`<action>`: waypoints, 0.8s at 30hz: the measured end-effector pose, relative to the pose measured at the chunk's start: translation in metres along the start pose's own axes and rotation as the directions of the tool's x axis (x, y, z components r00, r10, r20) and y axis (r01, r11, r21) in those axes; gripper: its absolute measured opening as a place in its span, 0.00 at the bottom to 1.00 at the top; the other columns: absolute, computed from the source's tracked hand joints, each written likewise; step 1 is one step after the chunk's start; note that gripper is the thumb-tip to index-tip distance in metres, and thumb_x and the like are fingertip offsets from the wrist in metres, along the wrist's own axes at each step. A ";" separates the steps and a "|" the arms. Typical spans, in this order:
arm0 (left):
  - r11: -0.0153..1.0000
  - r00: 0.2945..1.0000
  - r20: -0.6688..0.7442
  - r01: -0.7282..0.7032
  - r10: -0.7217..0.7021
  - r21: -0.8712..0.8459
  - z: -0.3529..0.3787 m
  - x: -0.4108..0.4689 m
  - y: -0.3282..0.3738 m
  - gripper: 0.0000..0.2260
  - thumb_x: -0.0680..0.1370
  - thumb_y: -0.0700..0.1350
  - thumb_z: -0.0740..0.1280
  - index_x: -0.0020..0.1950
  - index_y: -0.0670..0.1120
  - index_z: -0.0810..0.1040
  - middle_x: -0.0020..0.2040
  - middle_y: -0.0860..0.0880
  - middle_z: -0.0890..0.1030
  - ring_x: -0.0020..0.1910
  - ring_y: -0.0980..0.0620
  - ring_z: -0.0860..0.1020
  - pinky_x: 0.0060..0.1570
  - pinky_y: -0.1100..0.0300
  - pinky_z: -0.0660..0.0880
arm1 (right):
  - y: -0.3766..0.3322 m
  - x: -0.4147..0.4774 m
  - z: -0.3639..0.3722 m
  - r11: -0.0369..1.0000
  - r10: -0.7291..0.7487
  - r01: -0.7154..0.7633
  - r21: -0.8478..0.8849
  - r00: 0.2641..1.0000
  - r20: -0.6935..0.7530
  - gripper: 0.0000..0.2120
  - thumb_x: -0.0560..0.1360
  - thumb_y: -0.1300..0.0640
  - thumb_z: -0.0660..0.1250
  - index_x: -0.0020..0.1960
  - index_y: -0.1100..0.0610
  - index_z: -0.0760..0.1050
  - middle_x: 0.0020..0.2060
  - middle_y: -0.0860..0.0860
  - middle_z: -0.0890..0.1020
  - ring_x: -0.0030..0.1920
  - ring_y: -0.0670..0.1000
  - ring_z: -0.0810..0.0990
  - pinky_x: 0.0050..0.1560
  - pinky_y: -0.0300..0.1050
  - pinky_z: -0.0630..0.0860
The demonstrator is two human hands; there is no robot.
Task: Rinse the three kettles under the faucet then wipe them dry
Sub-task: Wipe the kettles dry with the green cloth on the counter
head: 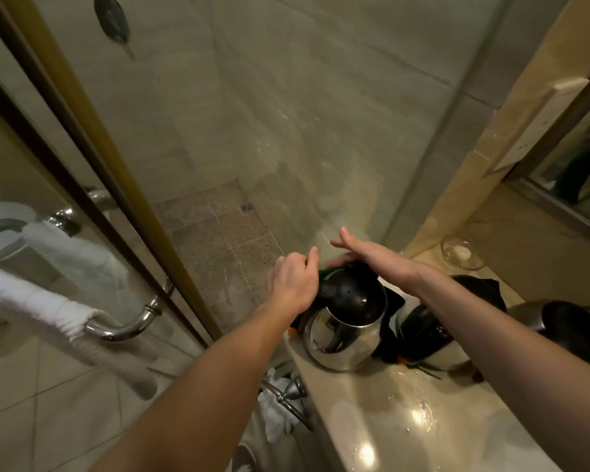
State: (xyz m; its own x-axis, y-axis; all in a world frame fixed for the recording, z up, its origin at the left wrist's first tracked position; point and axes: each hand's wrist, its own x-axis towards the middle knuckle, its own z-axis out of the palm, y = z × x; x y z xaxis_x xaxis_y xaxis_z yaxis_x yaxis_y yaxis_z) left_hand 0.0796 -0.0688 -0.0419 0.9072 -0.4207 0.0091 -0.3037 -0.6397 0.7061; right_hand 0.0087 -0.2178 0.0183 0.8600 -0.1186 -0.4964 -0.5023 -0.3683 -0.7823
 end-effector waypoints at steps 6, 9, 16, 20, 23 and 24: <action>0.999 1.000 -0.019 0.017 -0.016 0.045 0.003 0.001 0.000 0.29 0.80 0.61 0.49 0.42 0.40 0.79 0.44 0.39 0.80 0.44 0.39 0.78 0.42 0.50 0.71 | -0.001 -0.055 0.031 0.898 -0.195 0.138 -0.417 0.976 -0.099 0.33 0.78 0.33 0.46 0.79 0.45 0.55 0.77 0.45 0.61 0.76 0.47 0.58 0.72 0.41 0.52; 0.998 0.999 -0.018 0.029 -0.028 0.055 0.003 0.000 0.000 0.30 0.80 0.61 0.48 0.45 0.40 0.80 0.46 0.39 0.81 0.45 0.39 0.78 0.42 0.51 0.71 | 0.012 -0.074 0.057 0.741 -0.211 0.124 -0.660 0.976 -0.053 0.40 0.72 0.24 0.39 0.79 0.41 0.47 0.80 0.46 0.46 0.77 0.56 0.57 0.75 0.54 0.53; 0.998 1.000 -0.019 0.010 -0.008 0.056 0.002 -0.004 0.002 0.29 0.80 0.60 0.47 0.40 0.41 0.77 0.43 0.40 0.80 0.41 0.41 0.78 0.40 0.50 0.72 | 0.024 -0.114 0.090 0.443 -0.213 0.096 -0.891 0.977 -0.001 0.40 0.73 0.27 0.39 0.79 0.45 0.39 0.78 0.54 0.34 0.63 0.66 0.69 0.67 0.56 0.62; 0.999 1.000 -0.020 0.003 -0.002 0.049 0.003 -0.004 0.000 0.29 0.80 0.61 0.47 0.37 0.43 0.75 0.43 0.40 0.80 0.41 0.40 0.77 0.39 0.51 0.69 | 0.026 -0.111 0.089 0.372 -0.259 0.094 -0.923 0.966 -0.006 0.39 0.74 0.28 0.37 0.80 0.47 0.40 0.78 0.54 0.36 0.62 0.65 0.69 0.68 0.56 0.61; 0.998 1.000 -0.019 0.005 -0.003 0.063 0.002 -0.003 0.001 0.30 0.81 0.61 0.47 0.43 0.41 0.79 0.46 0.40 0.81 0.44 0.40 0.78 0.42 0.50 0.70 | 0.023 -0.101 0.083 0.427 -0.277 0.047 -0.903 0.957 -0.081 0.39 0.74 0.28 0.38 0.80 0.47 0.40 0.79 0.53 0.38 0.57 0.62 0.73 0.63 0.53 0.65; 0.998 1.000 -0.018 -0.001 0.002 0.068 0.001 -0.003 0.001 0.30 0.81 0.60 0.47 0.44 0.41 0.80 0.46 0.40 0.81 0.45 0.40 0.77 0.42 0.51 0.70 | 0.022 -0.097 0.081 0.438 -0.282 0.033 -0.898 0.954 -0.102 0.40 0.74 0.28 0.38 0.80 0.47 0.40 0.79 0.53 0.38 0.56 0.61 0.73 0.62 0.52 0.66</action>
State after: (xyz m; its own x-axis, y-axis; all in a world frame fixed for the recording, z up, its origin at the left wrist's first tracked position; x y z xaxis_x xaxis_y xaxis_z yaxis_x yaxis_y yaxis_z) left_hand 0.0761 -0.0690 -0.0424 0.9117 -0.4101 0.0236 -0.3235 -0.6814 0.6565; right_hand -0.0931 -0.1392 0.0192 0.9712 -0.1035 -0.2148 -0.1105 -0.9937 -0.0208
